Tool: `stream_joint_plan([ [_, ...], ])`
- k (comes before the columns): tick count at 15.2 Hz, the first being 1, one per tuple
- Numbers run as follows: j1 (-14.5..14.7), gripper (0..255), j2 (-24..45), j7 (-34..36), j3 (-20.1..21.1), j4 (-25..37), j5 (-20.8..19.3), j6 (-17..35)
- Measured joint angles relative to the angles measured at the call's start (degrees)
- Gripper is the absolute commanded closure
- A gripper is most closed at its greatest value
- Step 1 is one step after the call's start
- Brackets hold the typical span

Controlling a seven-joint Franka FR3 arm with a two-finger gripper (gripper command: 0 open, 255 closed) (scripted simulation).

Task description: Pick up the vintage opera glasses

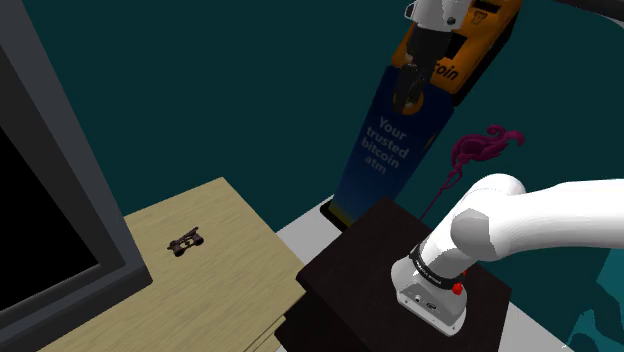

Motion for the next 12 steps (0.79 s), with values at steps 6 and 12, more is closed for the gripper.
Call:
stream_joint_plan([
  [6,1.92,0,3.02,0.58,2.23,-3.58,1.49,7.67],
  [12,4.86,0,8.56,1.6,5.94,-7.41,3.43,18.89],
])
